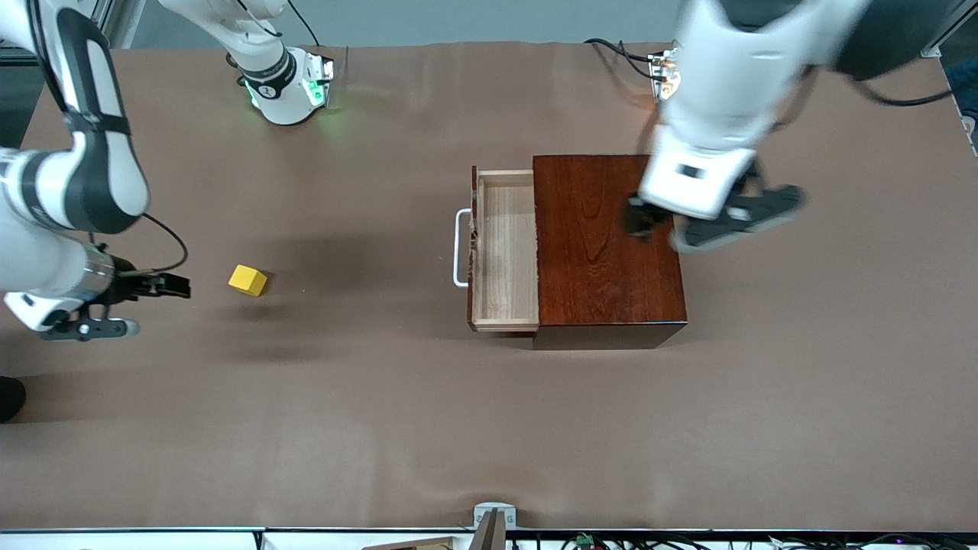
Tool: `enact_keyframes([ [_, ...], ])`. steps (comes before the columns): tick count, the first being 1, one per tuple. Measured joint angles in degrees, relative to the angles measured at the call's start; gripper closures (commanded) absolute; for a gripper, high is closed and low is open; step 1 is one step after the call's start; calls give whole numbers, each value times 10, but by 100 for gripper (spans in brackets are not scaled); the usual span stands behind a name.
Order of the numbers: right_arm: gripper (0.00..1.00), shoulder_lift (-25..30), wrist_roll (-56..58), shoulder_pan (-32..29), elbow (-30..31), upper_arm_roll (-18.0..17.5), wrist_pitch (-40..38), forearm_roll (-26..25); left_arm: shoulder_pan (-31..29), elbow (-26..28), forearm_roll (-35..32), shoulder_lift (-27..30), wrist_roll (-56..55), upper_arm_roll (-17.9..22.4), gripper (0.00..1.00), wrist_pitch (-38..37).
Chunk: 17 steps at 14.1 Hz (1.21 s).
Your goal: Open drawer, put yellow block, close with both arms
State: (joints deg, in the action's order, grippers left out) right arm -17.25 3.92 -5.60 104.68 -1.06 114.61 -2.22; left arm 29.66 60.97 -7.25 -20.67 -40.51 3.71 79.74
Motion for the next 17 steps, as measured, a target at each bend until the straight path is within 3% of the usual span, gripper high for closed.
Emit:
enact_keyframes([
  [3, 0, -13, -94, 3, 87, -3, 80, 6, -57, 29, 5, 24, 86, -2, 0, -2],
  [7, 0, -36, -149, 12, 130, -6, 134, 7, -132, 99, 31, 79, 191, -3, 0, -2],
  [14, 0, -46, -163, 10, 196, -4, 226, 9, -169, 305, 46, 225, 250, -4, 0, 69],
  [16, 25, -46, -184, 12, 207, -5, 228, 9, -176, 336, 46, 252, 262, -4, 0, 79],
  [17, 45, -46, -194, 14, 210, -6, 228, 9, -183, 340, 46, 258, 271, -3, 0, 82],
])
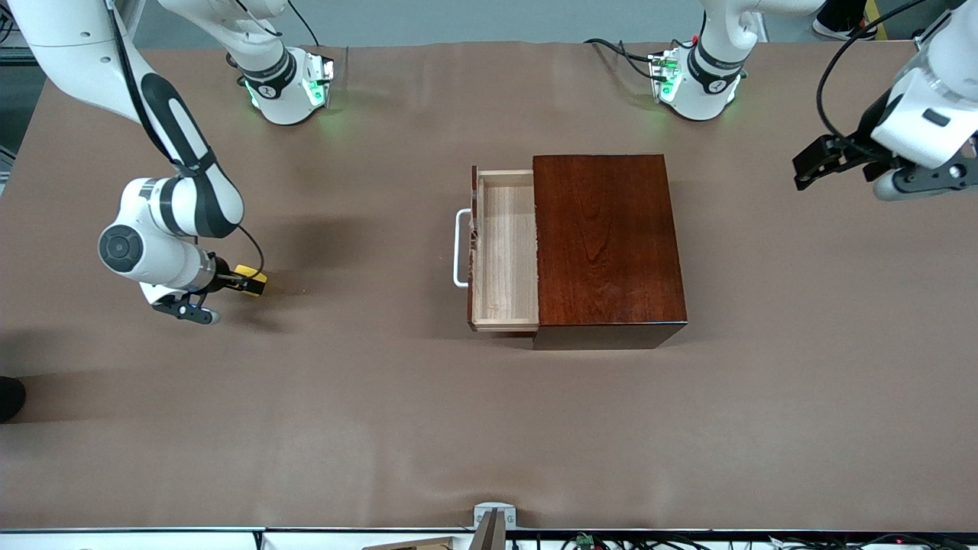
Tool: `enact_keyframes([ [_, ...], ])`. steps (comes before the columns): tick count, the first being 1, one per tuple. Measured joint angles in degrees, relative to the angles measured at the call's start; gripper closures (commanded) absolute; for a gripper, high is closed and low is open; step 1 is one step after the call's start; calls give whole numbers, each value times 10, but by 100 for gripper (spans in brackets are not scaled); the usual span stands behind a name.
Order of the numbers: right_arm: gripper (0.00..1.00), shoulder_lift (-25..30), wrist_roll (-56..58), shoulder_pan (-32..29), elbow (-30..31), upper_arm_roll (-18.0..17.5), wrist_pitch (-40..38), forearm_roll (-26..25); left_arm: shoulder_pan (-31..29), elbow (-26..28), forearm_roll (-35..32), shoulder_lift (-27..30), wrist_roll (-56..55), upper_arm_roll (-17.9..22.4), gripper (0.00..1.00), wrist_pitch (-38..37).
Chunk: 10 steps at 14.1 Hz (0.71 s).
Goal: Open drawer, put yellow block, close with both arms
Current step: 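Grasp the yellow cube with the right gripper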
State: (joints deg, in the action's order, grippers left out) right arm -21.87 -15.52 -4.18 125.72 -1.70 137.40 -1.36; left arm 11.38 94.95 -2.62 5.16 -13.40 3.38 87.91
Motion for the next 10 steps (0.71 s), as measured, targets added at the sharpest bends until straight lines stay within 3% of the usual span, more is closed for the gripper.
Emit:
enact_keyframes([
  [2, 76, 0, -20, 5, 2, 0, 0, 0, -9, -7, 0, 4, 8, 0, 0, 4],
  [3, 99, 0, -23, 6, 2, -1, 0, 0, -10, -12, 0, 4, 9, 0, 0, 4],
  [6, 100, 1, -28, 7, 1, 0, -5, 0, -9, -20, 0, 4, 10, -1, 0, 4],
  [10, 100, 24, -75, 14, -34, -10, -119, 18, -10, -28, 22, 1, 10, 0, 0, 6],
])
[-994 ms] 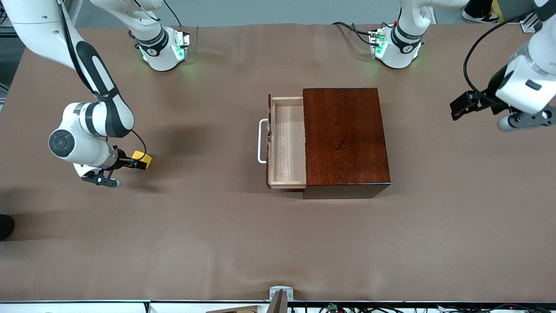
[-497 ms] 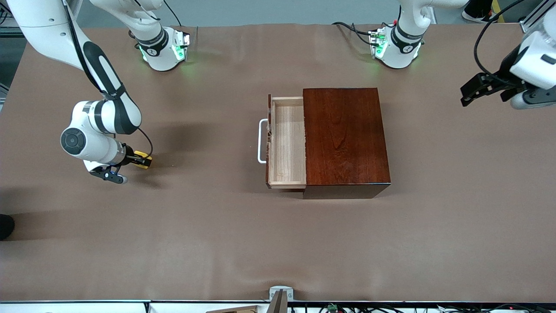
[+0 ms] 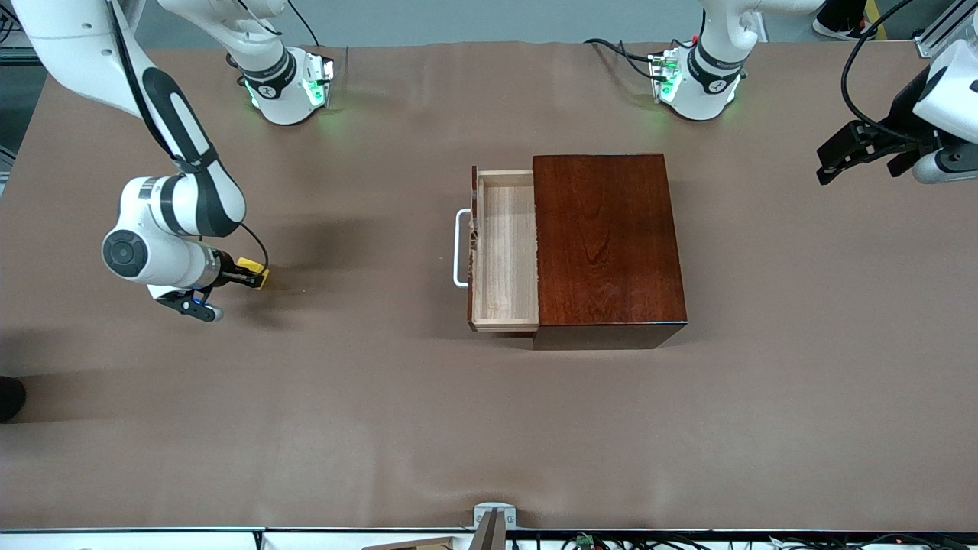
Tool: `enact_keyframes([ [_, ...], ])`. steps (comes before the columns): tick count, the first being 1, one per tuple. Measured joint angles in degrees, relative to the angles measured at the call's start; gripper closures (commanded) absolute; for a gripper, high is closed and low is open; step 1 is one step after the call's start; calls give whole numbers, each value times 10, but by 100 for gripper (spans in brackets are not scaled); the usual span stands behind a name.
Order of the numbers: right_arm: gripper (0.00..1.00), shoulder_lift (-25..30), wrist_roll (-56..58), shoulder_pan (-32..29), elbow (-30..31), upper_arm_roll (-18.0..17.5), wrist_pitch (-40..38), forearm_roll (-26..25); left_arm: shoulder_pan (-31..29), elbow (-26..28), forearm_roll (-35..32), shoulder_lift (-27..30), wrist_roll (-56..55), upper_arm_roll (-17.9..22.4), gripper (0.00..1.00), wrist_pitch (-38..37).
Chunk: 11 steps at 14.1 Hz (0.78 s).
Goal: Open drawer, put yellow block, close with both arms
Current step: 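Grasp the yellow cube with the right gripper, then carry the yellow cube with the right gripper over the open drawer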
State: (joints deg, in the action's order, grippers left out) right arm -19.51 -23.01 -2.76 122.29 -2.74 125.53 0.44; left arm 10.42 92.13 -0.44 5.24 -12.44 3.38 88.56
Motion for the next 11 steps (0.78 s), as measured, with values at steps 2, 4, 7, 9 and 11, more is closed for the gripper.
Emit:
enact_keyframes([
  [2, 100, 30, -57, 25, -13, -14, -39, 37, -2, -10, 3, -9, 0, 0, 0, 1],
  [4, 100, 65, -137, 68, -21, -21, -64, 63, -14, -16, 4, -18, 0, -3, 0, 1],
  [7, 100, 93, -269, 133, -56, -24, -120, 69, -62, -18, 5, -24, 0, -42, 0, 1],
  [9, 100, 94, -344, 169, -87, -24, -140, 82, -93, -18, 5, -24, 0, -70, 0, -2],
  [11, 100, 94, -430, 208, -114, -24, -145, 96, -103, -18, 5, -24, 0, -76, 0, -9],
])
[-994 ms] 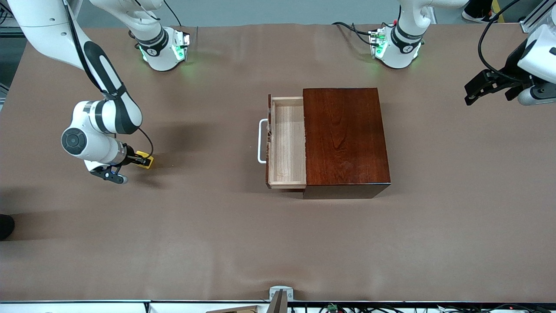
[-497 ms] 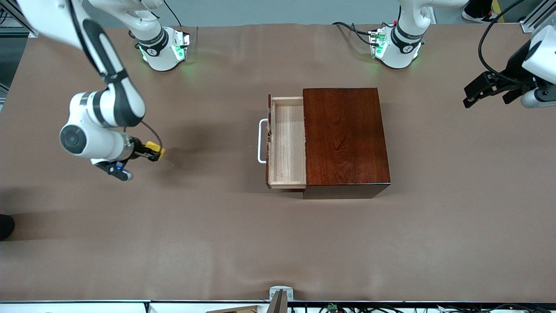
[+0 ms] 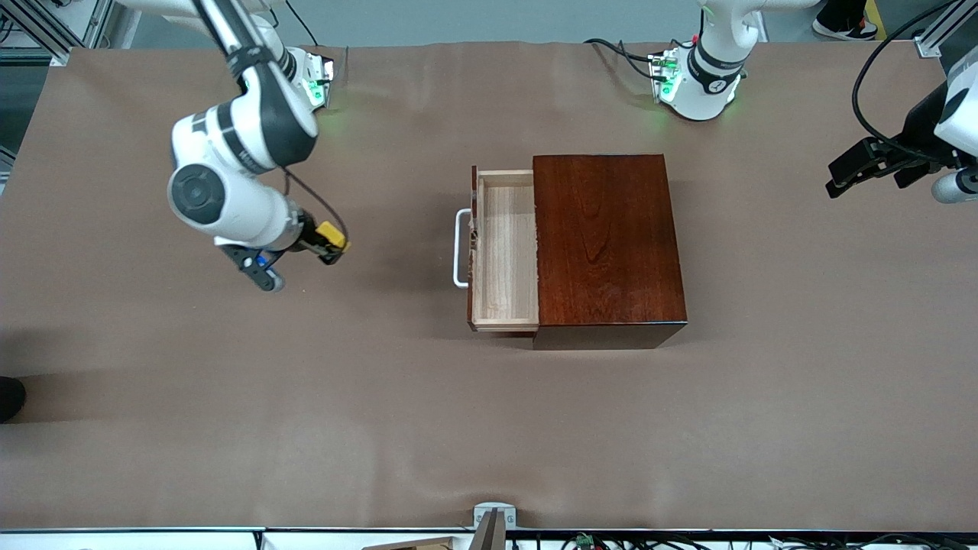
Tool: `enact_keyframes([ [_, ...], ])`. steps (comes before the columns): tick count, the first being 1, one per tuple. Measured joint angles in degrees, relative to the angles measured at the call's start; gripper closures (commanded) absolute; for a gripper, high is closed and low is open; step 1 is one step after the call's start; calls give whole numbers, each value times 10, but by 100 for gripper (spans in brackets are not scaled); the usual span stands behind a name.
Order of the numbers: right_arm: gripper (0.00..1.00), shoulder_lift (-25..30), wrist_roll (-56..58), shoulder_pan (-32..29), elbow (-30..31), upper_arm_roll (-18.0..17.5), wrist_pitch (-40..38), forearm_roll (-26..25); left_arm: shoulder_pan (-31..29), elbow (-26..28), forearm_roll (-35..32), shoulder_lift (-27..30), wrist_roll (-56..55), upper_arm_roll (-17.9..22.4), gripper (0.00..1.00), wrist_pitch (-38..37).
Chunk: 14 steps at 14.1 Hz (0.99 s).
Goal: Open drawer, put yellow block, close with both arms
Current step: 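Carry the yellow cube with the right gripper over the open drawer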
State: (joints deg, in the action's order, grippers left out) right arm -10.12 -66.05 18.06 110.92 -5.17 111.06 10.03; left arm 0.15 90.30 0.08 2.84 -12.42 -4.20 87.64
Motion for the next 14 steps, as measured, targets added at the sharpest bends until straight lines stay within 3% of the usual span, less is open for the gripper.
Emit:
enact_keyframes([
  [6, 100, -9, -256, 117, -93, -1, -3, 4, -1, -3, 0, 0, 0, -2, 0, -4],
  [14, 100, -103, -491, 195, -207, 0, 2, 28, -3, -5, 0, 0, 0, -2, 0, -5],
])
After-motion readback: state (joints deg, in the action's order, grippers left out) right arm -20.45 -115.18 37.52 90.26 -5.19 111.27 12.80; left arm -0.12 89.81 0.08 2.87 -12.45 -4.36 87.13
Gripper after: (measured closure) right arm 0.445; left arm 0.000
